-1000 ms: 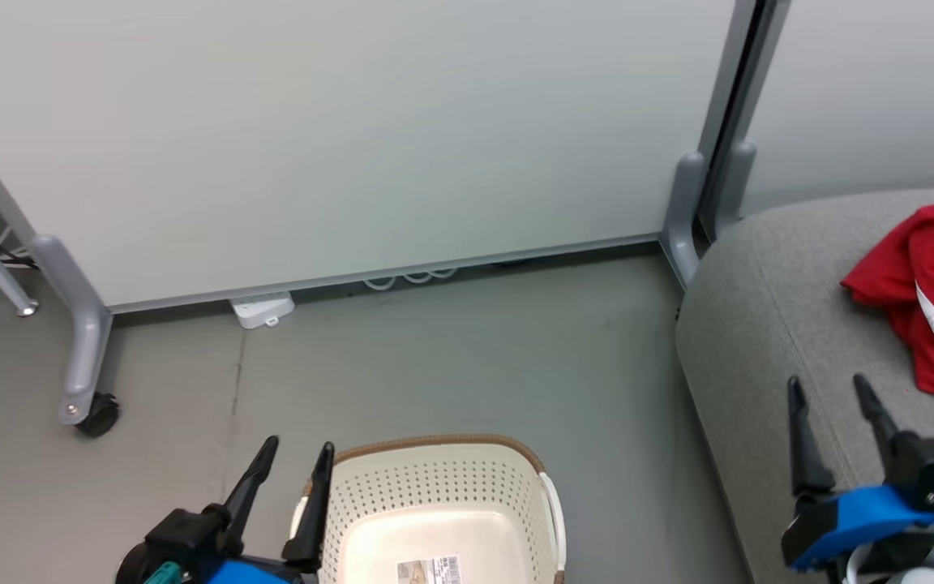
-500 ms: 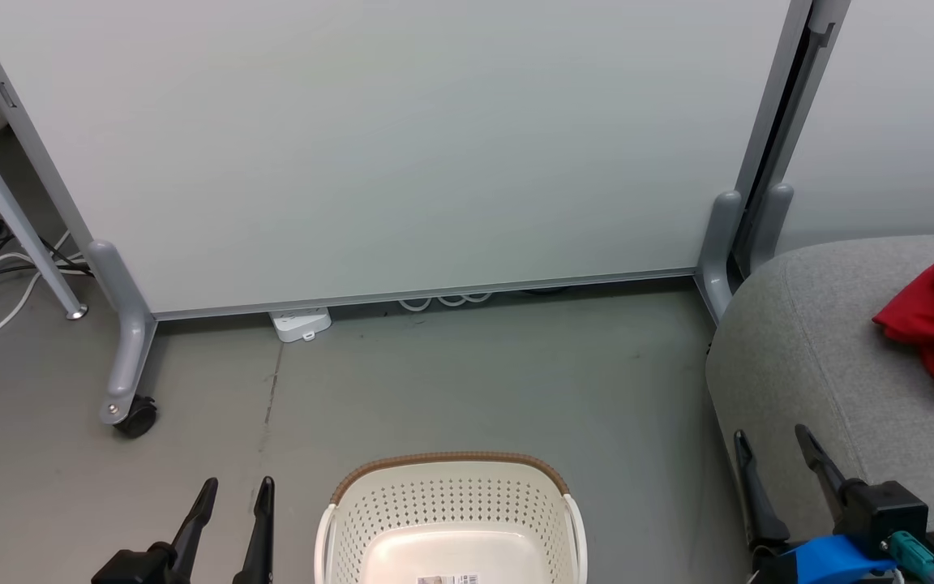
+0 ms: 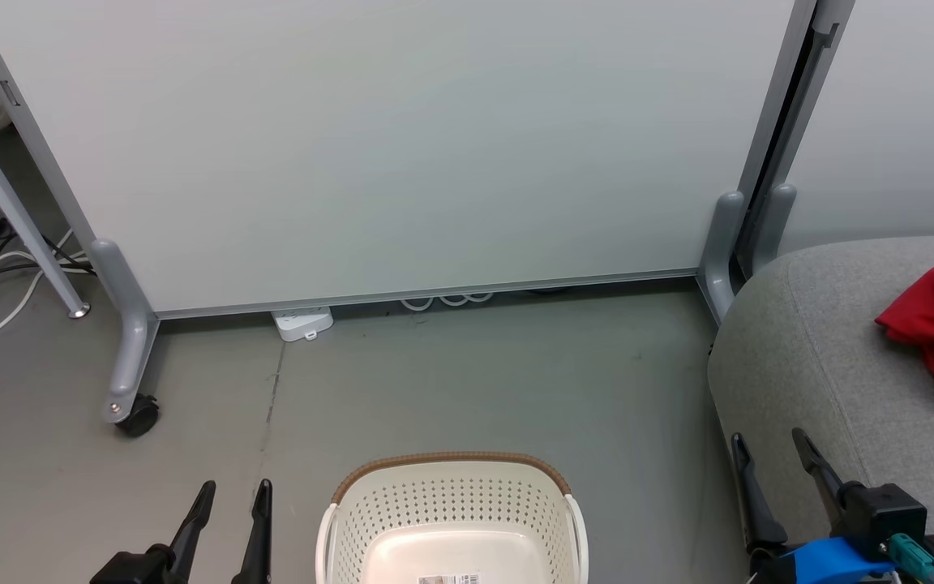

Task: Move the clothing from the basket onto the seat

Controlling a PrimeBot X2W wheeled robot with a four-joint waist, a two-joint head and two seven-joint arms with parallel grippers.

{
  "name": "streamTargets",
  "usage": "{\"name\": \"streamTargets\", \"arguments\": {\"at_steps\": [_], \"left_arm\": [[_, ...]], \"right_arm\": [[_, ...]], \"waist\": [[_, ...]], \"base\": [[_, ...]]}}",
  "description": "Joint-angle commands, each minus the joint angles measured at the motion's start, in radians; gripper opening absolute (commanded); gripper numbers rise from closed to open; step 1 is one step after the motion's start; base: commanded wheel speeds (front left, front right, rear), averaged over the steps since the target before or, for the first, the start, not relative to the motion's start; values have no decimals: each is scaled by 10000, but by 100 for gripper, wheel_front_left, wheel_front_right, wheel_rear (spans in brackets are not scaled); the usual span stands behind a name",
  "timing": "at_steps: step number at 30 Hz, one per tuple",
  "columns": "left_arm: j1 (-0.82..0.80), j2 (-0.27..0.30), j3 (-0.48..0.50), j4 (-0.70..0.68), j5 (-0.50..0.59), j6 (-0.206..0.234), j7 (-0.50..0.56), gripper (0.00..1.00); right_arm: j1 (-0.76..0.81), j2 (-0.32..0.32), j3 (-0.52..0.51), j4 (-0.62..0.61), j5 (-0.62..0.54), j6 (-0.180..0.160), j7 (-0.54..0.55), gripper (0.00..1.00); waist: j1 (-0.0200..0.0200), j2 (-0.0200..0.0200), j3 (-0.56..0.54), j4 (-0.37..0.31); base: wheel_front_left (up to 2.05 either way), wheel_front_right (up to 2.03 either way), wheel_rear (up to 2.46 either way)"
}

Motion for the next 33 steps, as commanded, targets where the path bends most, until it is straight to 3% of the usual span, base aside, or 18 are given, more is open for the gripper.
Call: {"name": "streamTargets", "arguments": {"at_steps": [1, 5, 6, 16, 33], "left_arm": [[-32, 59, 5, 30, 19, -10, -32, 100], [-24, 68, -50, 83, 8, -10, -32, 100], [-2, 10, -47, 71, -6, 0, 3, 0], [579, -284, -59, 911, -31, 2, 65, 0], [219, -350, 433, 526, -2911, -2, 878, 0]], "right_arm": [[86, 20, 14, 28, 52, -11, -30, 100], [55, 20, 59, 77, 130, -11, -69, 100], [0, 0, 45, 69, 86, 0, -38, 0], [265, 33, 40, 1035, 82, 2, 63, 0], [-147, 27, -127, 1054, 3542, 0, 501, 0]], "waist": [[0, 0, -10, 6], [0, 0, -26, 6], [0, 0, -26, 6], [2, 0, -28, 7], [1, 0, 48, -75]], "base": [[0, 0, 0], [0, 0, 0], [0, 0, 0], [0, 0, 0], [0, 0, 0]]}}
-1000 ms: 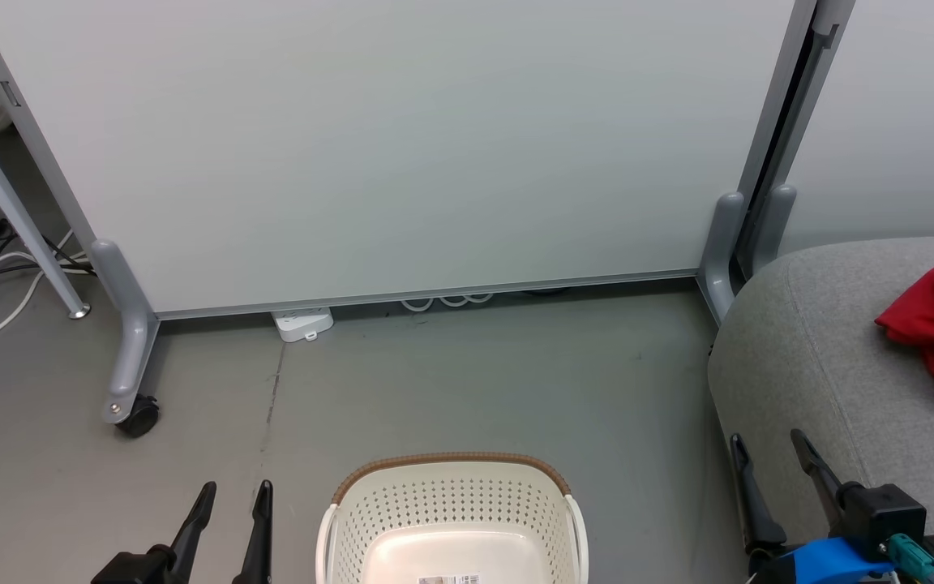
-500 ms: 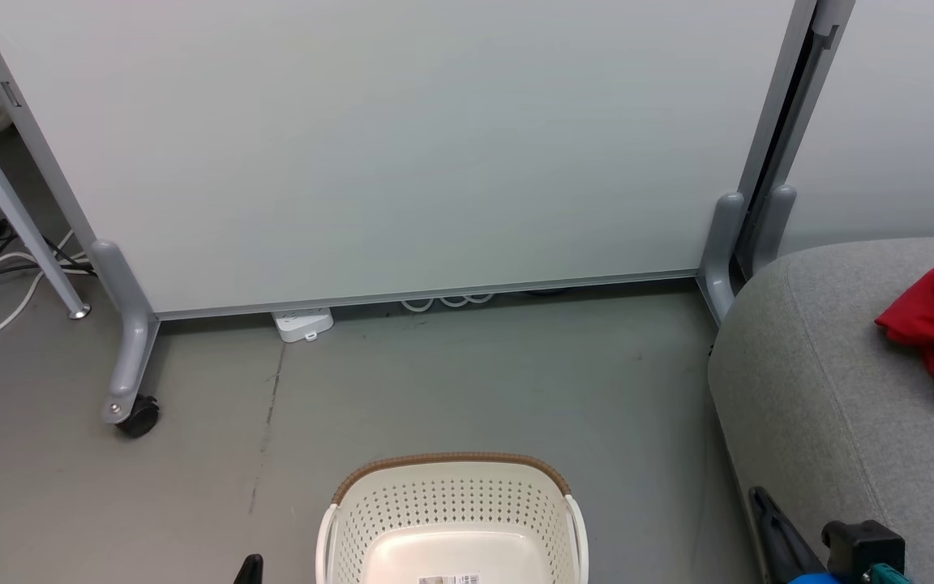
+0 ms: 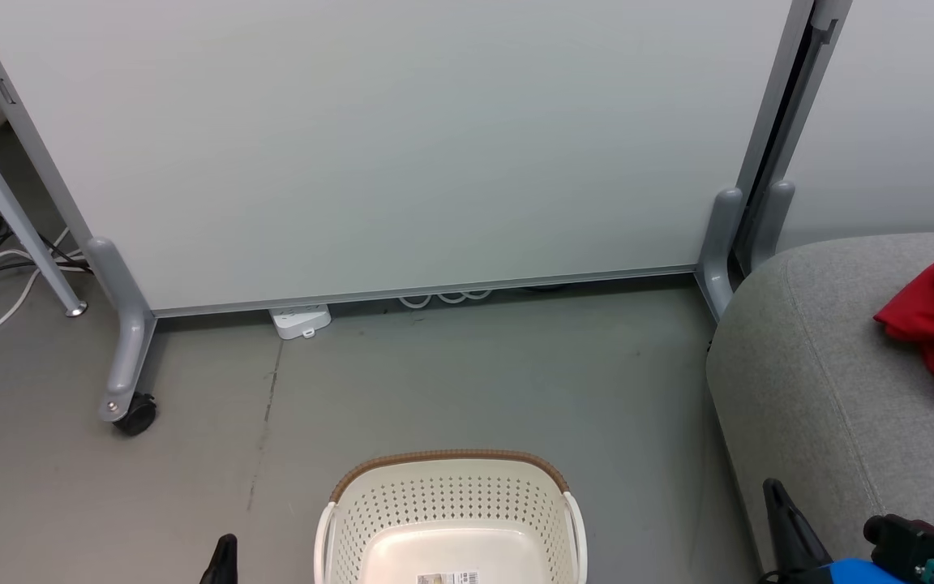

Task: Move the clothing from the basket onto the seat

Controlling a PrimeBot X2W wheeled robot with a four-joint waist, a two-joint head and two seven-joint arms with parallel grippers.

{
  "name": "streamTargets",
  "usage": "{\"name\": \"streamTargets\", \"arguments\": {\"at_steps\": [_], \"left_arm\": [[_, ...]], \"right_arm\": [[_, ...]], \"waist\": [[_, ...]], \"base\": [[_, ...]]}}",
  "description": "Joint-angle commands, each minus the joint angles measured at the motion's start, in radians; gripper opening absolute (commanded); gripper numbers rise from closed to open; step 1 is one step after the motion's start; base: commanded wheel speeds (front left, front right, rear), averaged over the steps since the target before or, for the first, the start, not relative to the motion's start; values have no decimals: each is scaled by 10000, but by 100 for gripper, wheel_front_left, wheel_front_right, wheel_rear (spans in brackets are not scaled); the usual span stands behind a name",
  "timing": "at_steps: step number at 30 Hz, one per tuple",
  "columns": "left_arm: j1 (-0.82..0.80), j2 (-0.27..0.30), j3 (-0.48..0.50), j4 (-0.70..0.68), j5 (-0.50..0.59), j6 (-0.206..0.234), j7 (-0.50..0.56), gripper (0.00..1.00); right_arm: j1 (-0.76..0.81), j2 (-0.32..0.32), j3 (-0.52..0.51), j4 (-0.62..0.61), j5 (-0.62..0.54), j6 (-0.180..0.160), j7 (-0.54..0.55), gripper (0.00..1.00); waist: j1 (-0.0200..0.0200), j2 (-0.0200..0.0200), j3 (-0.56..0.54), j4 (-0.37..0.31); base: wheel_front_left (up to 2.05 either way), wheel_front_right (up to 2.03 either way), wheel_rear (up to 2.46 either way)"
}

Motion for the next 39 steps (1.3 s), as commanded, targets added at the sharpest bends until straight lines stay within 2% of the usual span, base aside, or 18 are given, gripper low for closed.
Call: {"name": "streamTargets", "arguments": {"at_steps": [1, 19, 39], "left_arm": [[-296, 24, 121, -208, -350, -4, 77, 0], [-617, -27, 548, -570, -2873, -8, 786, 0], [-917, -70, 930, -894, -5159, -12, 1434, 0]], "right_arm": [[-361, -12, -43, -165, 442, -2, 56, 0], [-718, -17, -181, -176, 3467, -3, 430, 0], [-1026, -24, -310, -179, 6205, -5, 773, 0]], "waist": [[0, 0, 6, -6], [-1, 0, 88, -94], [-1, 0, 179, -192]], "base": [[0, 0, 0], [0, 0, 0], [0, 0, 0]]}}
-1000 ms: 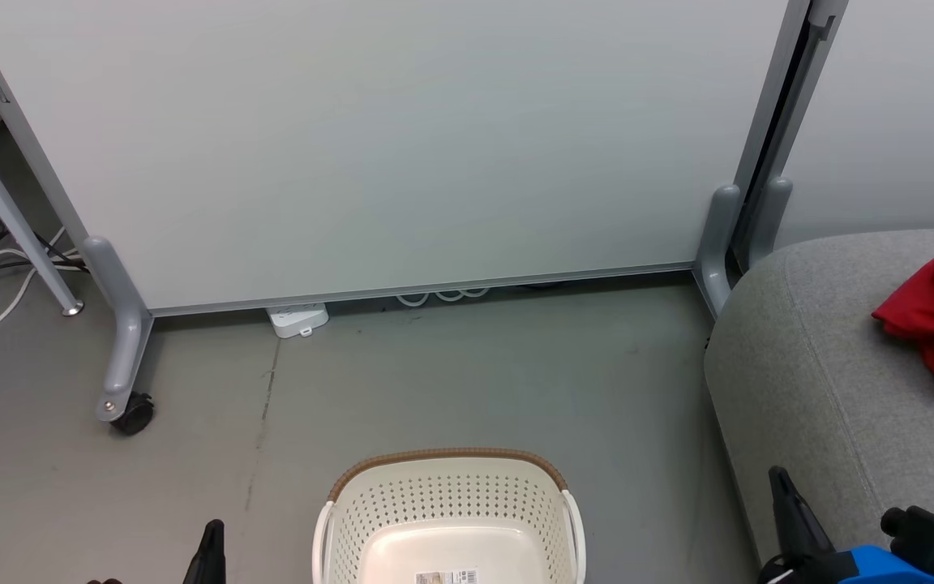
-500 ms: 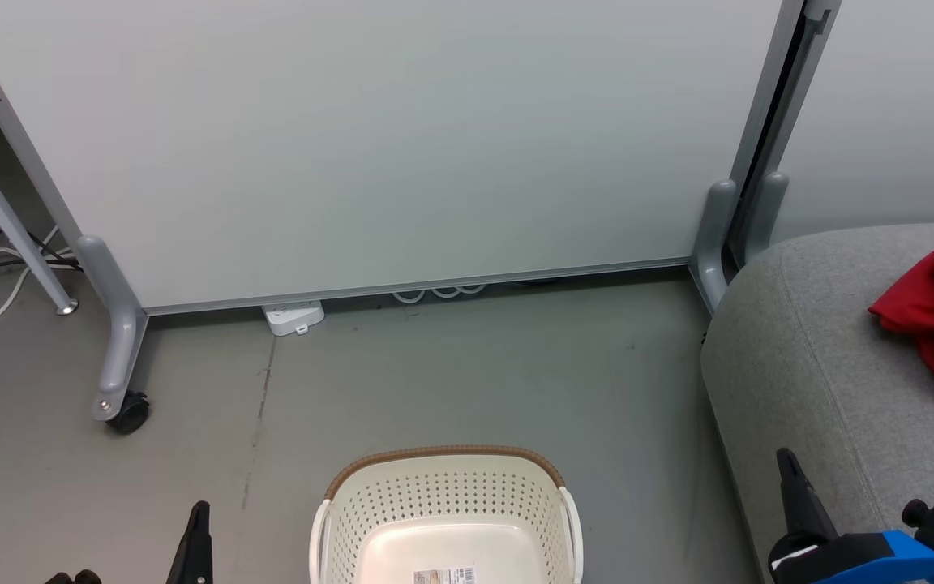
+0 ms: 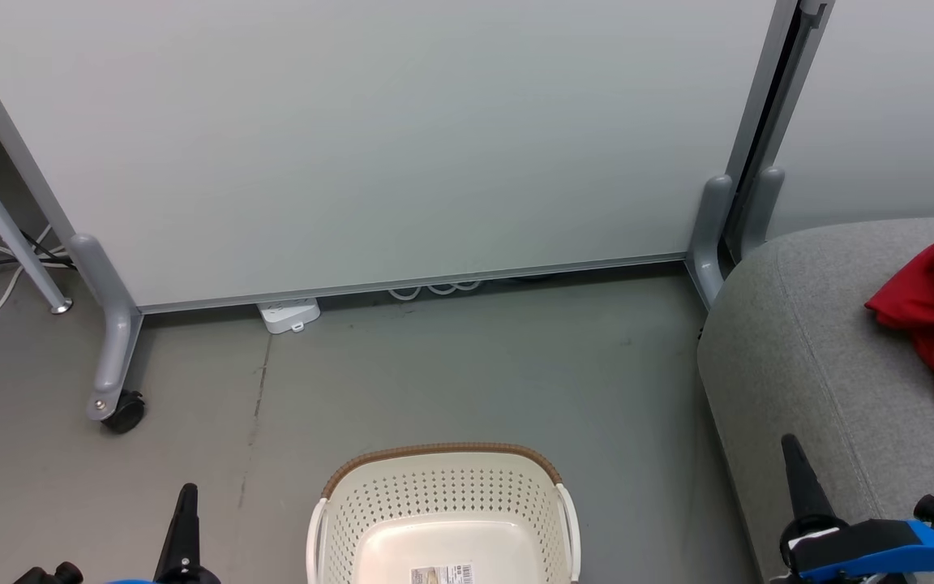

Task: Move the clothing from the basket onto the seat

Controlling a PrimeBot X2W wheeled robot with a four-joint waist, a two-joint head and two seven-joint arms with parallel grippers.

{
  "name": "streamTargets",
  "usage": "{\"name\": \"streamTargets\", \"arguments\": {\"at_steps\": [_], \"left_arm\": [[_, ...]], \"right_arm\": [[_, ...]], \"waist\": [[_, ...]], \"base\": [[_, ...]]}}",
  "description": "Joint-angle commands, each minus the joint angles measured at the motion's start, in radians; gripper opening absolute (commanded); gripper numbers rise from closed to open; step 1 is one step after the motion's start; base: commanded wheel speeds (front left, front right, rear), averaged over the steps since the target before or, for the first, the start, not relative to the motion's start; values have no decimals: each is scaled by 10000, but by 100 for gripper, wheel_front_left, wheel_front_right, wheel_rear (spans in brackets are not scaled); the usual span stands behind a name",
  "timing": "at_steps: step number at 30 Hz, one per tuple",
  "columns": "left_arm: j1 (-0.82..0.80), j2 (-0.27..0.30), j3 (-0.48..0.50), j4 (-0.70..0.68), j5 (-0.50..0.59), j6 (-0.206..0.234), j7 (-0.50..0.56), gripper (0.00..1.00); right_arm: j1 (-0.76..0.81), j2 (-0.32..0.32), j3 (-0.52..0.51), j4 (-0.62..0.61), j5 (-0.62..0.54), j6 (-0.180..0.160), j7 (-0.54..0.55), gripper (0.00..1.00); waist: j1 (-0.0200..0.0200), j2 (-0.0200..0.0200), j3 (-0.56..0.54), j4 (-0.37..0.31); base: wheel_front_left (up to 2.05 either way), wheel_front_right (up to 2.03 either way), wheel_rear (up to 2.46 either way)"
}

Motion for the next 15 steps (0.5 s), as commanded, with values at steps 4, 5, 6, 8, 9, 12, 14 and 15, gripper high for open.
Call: {"name": "streamTargets", "arguments": {"at_steps": [4, 5, 6, 8, 9, 12, 14, 15], "left_arm": [[-318, 45, 141, -206, -585, -13, 165, 0], [-329, 43, 161, -219, -685, -14, 196, 0], [-338, 41, 179, -234, -785, -14, 223, 0], [-365, 37, 213, -262, -986, -14, 281, 0], [-377, 34, 230, -276, -1076, -14, 306, 0], [-419, 28, 278, -311, -1354, -15, 396, 0], [-443, 24, 309, -338, -1542, -16, 440, 0], [-453, 23, 323, -351, -1632, -16, 473, 0]], "right_arm": [[-307, -25, -55, -127, 719, -4, 103, 0], [-322, -25, -60, -127, 836, -3, 114, 0], [-332, -25, -66, -127, 953, -3, 133, 0], [-341, -26, -74, -127, 1197, -3, 158, 0], [-349, -26, -80, -126, 1304, -3, 176, 0], [-403, -27, -95, -124, 1642, -4, 215, 0], [-429, -28, -106, -125, 1864, -4, 242, 0], [-434, -28, -111, -125, 1970, -4, 259, 0]], "waist": [[-1, 0, 22, -23], [-1, 0, 26, -28], [-1, 0, 31, -33], [-1, 0, 40, -43], [-1, 0, 44, -47], [-1, 0, 58, -62], [-1, 0, 67, -72], [-1, 0, 72, -77]], "base": [[0, 0, 0], [0, 0, 0], [0, 0, 0], [0, 0, 0], [0, 0, 0], [0, 0, 0], [0, 0, 0], [0, 0, 0]]}}
